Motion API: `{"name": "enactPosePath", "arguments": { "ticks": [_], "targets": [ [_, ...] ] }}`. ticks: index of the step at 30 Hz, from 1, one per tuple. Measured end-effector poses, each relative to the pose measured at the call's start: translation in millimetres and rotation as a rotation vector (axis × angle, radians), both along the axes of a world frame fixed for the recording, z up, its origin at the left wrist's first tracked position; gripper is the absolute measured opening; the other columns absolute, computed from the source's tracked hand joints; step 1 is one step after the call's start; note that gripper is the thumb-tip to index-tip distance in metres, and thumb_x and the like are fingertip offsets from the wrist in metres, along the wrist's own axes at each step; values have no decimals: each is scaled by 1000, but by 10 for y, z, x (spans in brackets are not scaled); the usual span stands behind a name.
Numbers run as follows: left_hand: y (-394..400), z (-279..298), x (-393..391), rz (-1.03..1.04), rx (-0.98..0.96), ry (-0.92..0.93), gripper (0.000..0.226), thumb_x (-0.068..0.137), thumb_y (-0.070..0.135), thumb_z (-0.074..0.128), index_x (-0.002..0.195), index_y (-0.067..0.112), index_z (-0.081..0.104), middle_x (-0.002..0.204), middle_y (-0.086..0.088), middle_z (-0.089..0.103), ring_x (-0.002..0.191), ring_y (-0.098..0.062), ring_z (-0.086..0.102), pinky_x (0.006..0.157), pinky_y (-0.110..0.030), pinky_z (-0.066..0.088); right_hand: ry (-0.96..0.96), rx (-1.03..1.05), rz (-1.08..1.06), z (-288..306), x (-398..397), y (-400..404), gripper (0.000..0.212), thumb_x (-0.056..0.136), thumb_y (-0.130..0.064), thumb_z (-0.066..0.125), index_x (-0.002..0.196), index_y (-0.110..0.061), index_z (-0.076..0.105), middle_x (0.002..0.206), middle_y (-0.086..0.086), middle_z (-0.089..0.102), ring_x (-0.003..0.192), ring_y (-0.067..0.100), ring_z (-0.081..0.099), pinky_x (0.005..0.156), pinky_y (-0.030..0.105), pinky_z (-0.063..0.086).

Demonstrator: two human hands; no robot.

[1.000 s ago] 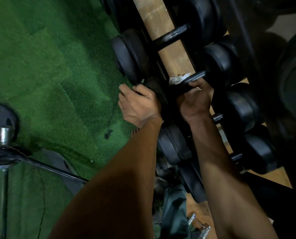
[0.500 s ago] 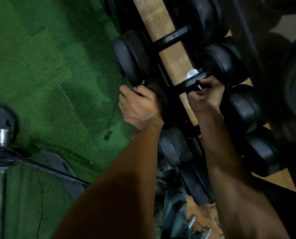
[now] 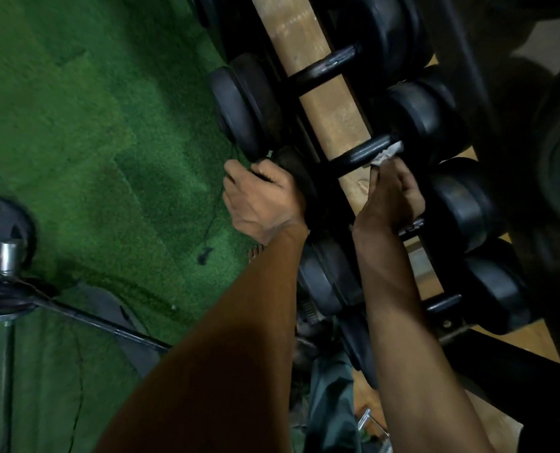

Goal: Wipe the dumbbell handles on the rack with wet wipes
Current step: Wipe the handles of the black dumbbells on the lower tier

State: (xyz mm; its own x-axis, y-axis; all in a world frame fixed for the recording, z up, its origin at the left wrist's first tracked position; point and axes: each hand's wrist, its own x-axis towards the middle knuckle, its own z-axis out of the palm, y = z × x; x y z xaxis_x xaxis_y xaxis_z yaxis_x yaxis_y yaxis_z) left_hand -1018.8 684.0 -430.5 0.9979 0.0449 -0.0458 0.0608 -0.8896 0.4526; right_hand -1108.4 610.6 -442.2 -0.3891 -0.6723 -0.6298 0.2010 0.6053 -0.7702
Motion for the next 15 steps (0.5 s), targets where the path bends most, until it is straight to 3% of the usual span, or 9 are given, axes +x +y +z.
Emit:
{"name": "enactPosePath", "arguments": {
  "ticks": [3, 5, 8, 11, 15],
  "targets": [
    [2, -1, 5, -3, 2, 5, 35, 87, 32, 39, 101, 6, 58, 93, -15, 65, 93, -39, 60, 77, -49, 48, 308, -160, 225, -18, 51, 94, 24, 98, -13, 65, 118, -8, 77, 105, 6, 78, 102, 15, 73, 94, 35, 59],
    [-2, 9, 4, -1, 6, 11, 36, 87, 32, 38, 102, 6, 58, 94, -15, 65, 93, -38, 60, 77, -49, 47, 529, -284, 432, -25, 90, 190, 42, 95, -3, 55, 136, -5, 64, 127, 9, 66, 116, 17, 65, 102, 37, 53],
    [0, 13, -3, 3, 5, 15, 38, 87, 32, 37, 104, 6, 58, 96, -14, 65, 95, -37, 60, 77, -48, 46, 585, -359, 713, -32, 125, 338, 74, 81, 13, 43, 154, 1, 38, 149, 18, 39, 134, 33, 51, 111, 43, 45],
    [4, 13, 3, -4, 6, 15, 39, 87, 33, 36, 105, 6, 58, 96, -14, 65, 95, -38, 60, 77, -49, 47, 767, -426, 895, -16, 54, 339, 84, 81, 18, 47, 160, 0, 25, 154, 23, 28, 136, 32, 43, 106, 37, 46],
    [10, 15, 16, 0, 15, 38, 38, 87, 34, 37, 104, 7, 57, 96, -14, 65, 95, -38, 60, 79, -50, 48, 987, -433, 1049, -3, -55, 230, 87, 80, 11, 53, 161, -5, 25, 145, 24, 34, 122, 31, 48, 87, 25, 44]
  ]
}}
